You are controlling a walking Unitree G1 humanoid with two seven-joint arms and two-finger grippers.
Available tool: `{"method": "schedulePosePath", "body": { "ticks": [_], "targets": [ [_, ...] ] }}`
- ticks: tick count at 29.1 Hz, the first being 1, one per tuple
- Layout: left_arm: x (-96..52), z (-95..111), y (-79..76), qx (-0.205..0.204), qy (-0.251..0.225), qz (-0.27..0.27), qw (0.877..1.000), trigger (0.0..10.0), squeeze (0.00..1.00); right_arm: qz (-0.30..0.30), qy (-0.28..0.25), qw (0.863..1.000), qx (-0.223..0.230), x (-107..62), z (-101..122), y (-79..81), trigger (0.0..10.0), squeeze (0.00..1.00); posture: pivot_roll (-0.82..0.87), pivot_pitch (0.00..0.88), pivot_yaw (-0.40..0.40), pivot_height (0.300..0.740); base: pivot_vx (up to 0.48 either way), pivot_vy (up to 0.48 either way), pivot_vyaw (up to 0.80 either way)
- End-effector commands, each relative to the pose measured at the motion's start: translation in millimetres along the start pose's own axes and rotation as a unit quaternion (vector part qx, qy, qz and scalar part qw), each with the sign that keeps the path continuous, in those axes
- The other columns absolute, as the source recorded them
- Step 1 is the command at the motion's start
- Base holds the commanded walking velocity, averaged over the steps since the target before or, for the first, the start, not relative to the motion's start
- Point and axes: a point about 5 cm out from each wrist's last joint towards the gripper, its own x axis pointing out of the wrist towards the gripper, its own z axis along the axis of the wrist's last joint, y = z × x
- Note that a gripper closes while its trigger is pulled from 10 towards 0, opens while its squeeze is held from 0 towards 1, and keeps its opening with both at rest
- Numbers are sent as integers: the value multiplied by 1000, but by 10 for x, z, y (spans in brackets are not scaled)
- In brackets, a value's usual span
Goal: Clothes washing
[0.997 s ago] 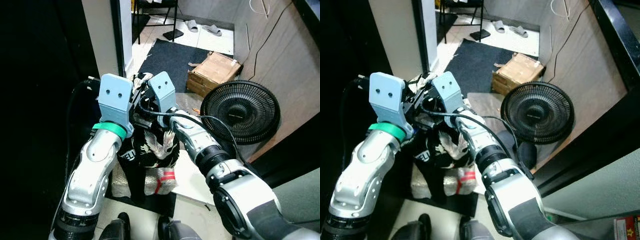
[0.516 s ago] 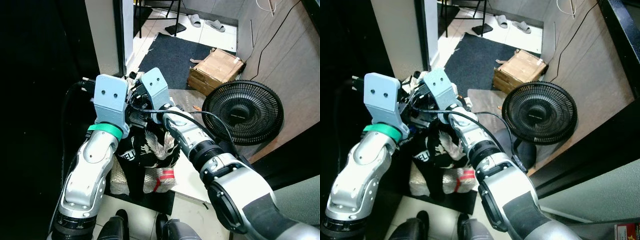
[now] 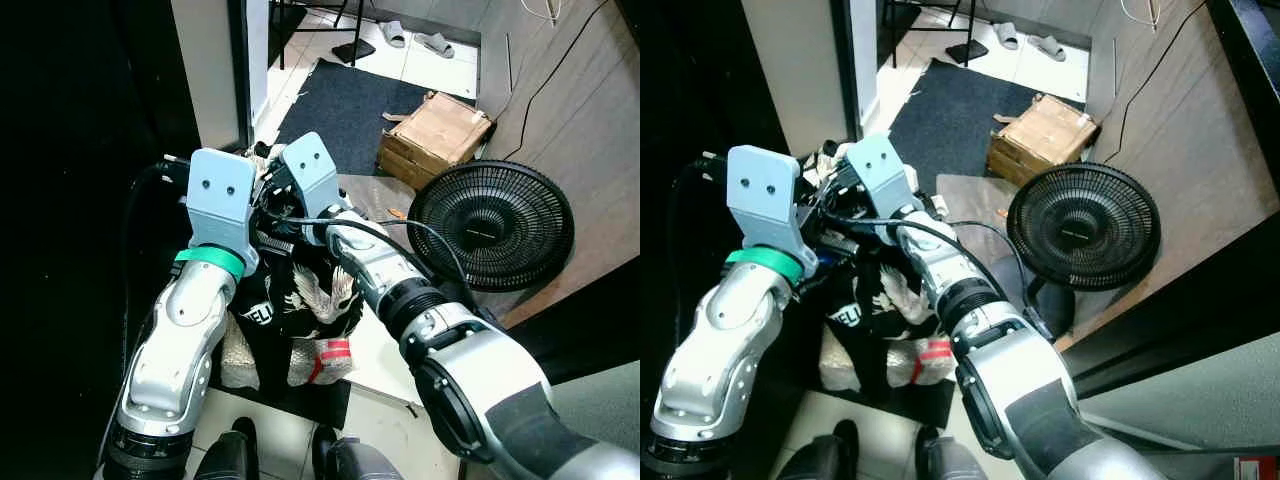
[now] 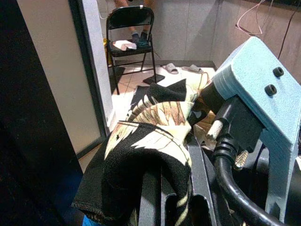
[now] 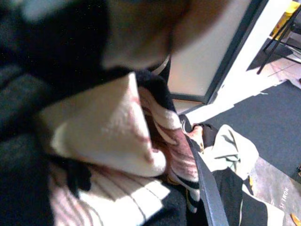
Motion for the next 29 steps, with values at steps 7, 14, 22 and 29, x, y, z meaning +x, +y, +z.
{"method": "schedulePosePath", "body": {
  "ticks": [7, 14, 22, 29],
  "targets": [
    [15, -4, -18, -14, -1, -6, 1000, 10000, 1000, 0, 1, 1000, 5, -9, -27, -7, 0, 0, 74, 159, -40, 740, 0, 0, 0],
    [26, 3, -11, -16, -3, -6, 1000, 10000, 1000, -1, 0, 1000, 4, -10, -22, -19, 0, 0, 75, 147, -40, 740, 0, 0, 0],
    [32, 9, -7, -19, -6, -8, 1000, 10000, 1000, -2, -1, 1000, 4, -9, -15, -27, 0, 0, 76, 136, -39, 740, 0, 0, 0],
    [0, 68, -35, -51, -13, -29, 998, 10000, 1000, -25, -1, 999, -20, -103, -126, -157, 10000, 0, 74, 128, -37, 740, 0, 0, 0]
  ]
}}
